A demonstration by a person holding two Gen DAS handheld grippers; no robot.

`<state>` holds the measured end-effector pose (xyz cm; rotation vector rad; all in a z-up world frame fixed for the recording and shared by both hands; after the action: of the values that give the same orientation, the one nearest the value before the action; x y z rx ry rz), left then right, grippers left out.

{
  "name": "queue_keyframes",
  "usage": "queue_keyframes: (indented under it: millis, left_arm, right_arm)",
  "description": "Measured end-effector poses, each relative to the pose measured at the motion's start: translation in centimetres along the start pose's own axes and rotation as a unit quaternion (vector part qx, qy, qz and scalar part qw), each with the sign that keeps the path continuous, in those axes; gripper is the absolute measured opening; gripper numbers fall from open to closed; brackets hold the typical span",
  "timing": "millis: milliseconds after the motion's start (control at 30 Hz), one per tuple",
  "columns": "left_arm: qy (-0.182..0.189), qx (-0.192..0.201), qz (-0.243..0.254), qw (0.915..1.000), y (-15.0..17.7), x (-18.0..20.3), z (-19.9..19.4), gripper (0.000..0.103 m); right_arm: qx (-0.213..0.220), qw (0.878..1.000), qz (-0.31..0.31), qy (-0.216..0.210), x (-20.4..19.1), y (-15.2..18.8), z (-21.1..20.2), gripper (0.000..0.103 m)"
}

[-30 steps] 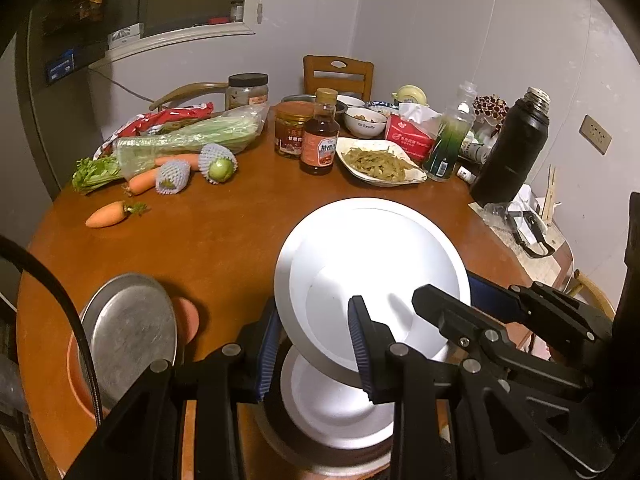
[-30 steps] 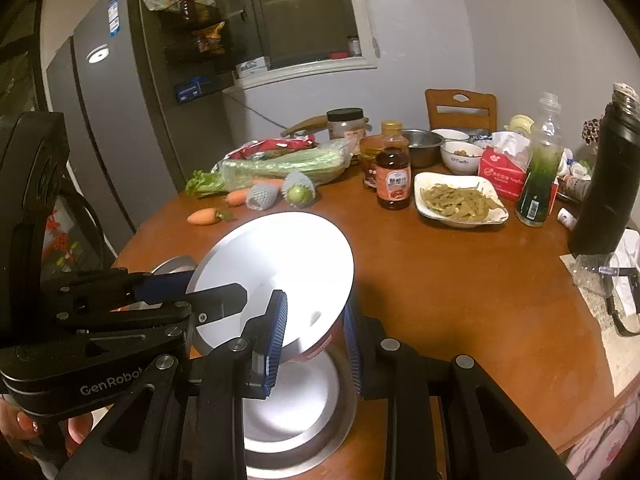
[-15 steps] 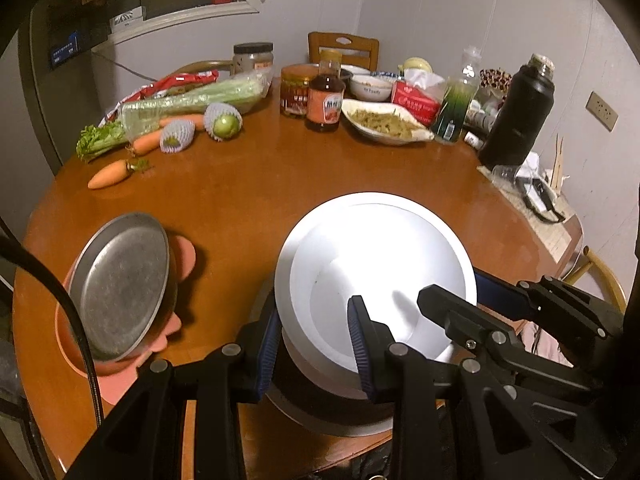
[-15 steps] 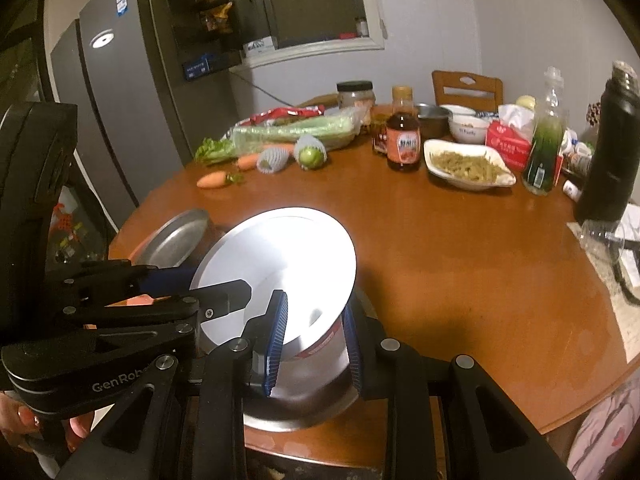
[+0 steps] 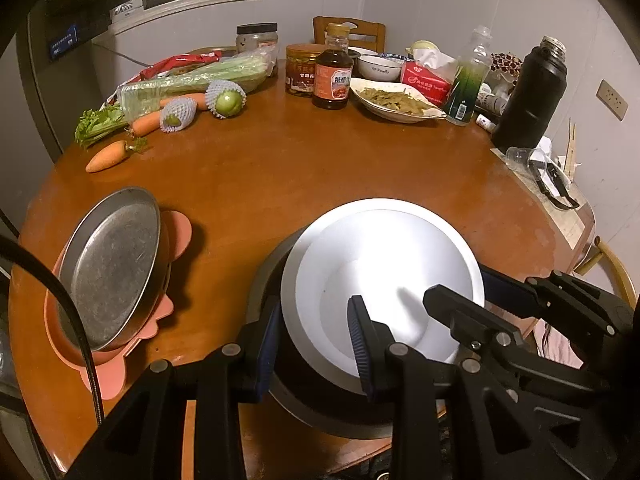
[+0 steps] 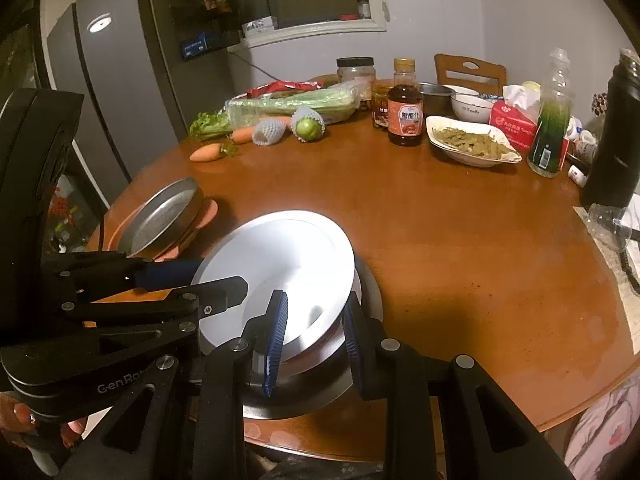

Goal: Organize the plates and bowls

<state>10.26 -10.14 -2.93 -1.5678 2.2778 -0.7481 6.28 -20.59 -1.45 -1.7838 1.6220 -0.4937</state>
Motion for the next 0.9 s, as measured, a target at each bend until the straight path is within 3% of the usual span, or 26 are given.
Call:
queue_keyframes:
  millis: [400,533,667,900]
  left_arm:
    - [-0.01,0.001,0.005,0.9999,0.1,-0.4,0.0,0.035]
    - [-0.018,0.012,-0.002,0.9998,-0.1,-0.8,-0.5,0.041]
    - [-0.007,0.02,-0.018,0.9996,-0.4,-1.5,-0.9,0.057]
    - [0.007,-0.007,-0.042,0.9991,-0.4,-2.2,0.8,0.059]
  right_arm:
    - [-0.009,1.0,-0.012,0.027,-0.1,0.0,0.5,0.037]
    - [-0.004,0.999,-0.017,0.042,-0.1,-0.2,0.2,0.038]
    - [0.001,0.999,-0.003,0.047,0.7,-0.6,0.0,0.048]
    - [-0.028,0.998,0.036,0.039,2.5,-0.3,1.3,0.05]
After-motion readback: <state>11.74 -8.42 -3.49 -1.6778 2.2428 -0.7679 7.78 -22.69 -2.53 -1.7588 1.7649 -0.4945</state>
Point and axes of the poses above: each gripper's, at about its wrist camera, not at the fingertips, and z roughly the way its jaws point, x to its right, y to its underside, the point moved 3 cm from there along z, roughly the way its jaws point, and after that the axes turned 1 degree about z, right-handed, at the moved point
